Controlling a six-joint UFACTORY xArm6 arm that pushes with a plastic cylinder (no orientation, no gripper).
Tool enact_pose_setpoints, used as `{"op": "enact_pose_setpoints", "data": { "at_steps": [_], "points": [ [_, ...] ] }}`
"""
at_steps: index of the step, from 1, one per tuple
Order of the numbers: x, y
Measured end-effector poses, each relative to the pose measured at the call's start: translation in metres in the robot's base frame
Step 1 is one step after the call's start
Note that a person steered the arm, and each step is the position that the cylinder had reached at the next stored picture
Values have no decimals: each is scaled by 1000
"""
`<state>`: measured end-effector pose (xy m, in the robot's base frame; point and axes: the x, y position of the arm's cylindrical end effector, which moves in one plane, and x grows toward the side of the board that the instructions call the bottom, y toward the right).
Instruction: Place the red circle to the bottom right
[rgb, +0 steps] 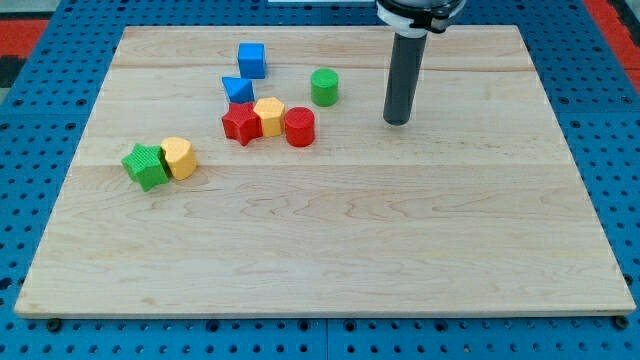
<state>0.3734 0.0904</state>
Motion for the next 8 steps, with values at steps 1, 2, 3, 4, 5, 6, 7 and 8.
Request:
{"op": "enact_pose_setpoints", "data": {
  "at_steps": [1, 2, 3, 4, 5, 6, 7, 8],
  "points": [
    [0, 0],
    [0, 1],
    [-4, 1],
    [-7, -43],
    [-7, -117],
    [-12, -144],
    [21, -140],
    [42, -135]
  ]
}}
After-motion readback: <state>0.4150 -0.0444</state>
